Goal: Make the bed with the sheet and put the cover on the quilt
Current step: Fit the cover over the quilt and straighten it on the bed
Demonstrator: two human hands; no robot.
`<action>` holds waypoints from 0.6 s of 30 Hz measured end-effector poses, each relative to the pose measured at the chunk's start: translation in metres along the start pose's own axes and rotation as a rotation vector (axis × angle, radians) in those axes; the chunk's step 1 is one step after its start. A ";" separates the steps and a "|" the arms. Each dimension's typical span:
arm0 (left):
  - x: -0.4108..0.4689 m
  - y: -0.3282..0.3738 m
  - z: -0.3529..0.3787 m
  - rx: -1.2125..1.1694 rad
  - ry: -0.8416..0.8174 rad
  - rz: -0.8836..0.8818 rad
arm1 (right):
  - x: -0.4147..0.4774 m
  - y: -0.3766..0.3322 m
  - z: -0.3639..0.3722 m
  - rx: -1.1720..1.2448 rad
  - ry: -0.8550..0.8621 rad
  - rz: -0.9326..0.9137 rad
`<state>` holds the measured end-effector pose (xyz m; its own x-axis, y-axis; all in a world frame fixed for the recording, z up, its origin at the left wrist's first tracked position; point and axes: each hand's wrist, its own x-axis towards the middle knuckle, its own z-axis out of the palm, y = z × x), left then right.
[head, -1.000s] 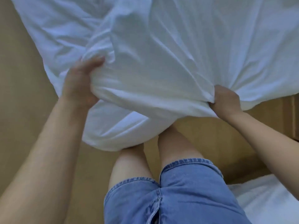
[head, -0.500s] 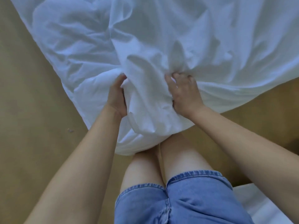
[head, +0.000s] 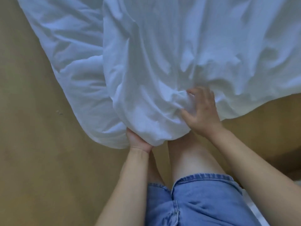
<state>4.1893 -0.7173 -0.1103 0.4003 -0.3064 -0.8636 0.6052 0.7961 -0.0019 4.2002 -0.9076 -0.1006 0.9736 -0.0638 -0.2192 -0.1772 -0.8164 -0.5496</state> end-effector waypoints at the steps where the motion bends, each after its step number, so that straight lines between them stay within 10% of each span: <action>1: 0.004 -0.012 -0.004 -0.018 -0.003 0.000 | -0.009 -0.002 -0.003 0.125 0.063 0.159; 5: 0.009 -0.044 0.000 0.038 0.043 0.068 | -0.018 0.009 -0.015 0.627 0.131 0.976; 7: 0.020 -0.060 0.004 0.292 0.260 0.018 | -0.007 0.010 -0.022 0.849 0.058 1.064; 11: 0.030 -0.077 0.040 1.675 0.294 0.052 | 0.040 0.009 -0.021 1.402 0.056 1.253; 18: 0.038 -0.089 0.070 2.269 0.315 0.402 | 0.072 0.006 -0.047 1.273 0.135 1.293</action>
<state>4.1985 -0.8358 -0.1075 0.7062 -0.1012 -0.7008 0.1587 -0.9419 0.2960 4.2760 -0.9440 -0.0814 0.1417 -0.3239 -0.9354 -0.6720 0.6623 -0.3312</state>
